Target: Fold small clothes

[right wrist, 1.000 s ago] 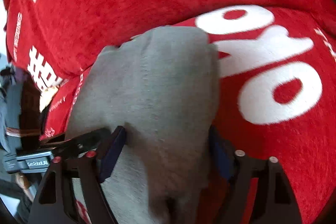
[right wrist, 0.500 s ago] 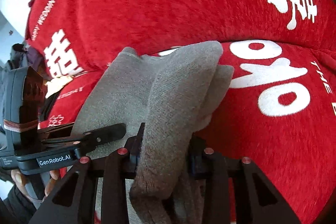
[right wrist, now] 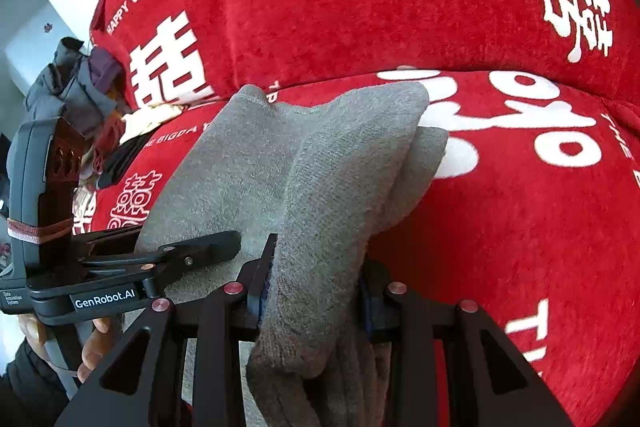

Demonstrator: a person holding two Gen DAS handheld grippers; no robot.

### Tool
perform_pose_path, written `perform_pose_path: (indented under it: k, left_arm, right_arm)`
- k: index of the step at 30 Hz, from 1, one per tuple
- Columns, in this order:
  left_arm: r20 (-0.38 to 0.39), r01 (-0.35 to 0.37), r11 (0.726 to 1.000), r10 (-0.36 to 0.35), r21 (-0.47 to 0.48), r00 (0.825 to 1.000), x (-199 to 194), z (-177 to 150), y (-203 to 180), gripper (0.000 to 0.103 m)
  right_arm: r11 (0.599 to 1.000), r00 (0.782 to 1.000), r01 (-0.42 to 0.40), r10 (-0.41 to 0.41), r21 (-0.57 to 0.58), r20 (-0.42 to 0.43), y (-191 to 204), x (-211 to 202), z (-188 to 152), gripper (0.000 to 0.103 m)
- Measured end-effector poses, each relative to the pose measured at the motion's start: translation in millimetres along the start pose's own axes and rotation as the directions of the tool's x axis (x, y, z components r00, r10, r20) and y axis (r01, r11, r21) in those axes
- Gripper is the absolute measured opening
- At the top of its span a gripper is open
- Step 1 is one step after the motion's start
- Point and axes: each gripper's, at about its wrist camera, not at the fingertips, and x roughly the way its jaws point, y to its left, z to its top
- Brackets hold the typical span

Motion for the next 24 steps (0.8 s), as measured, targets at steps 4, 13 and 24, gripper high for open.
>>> perform_pose_path:
  k: [4, 13, 24]
  left_arm:
    - [0.004, -0.009, 1.000, 0.009, -0.011, 1.000, -7, -17, 7, 0.046]
    - [0.000, -0.013, 1.000, 0.013, -0.017, 1.000, -14, -51, 15, 0.046]
    - [0.006, -0.019, 1.000, 0.019, 0.002, 1.000, -11, -73, 18, 0.046]
  right_arm:
    - [1.000, 1.000, 0.001, -0.001, -0.005, -0.011, 14, 0, -14, 0.035]
    - [1.000, 0.999, 0.018, -0.018, -0.015, -0.028, 32, -3, -43, 0.035]
    - [0.998, 0.998, 0.045, -0.046, -0.033, -0.036, 39, -2, -66, 0.035]
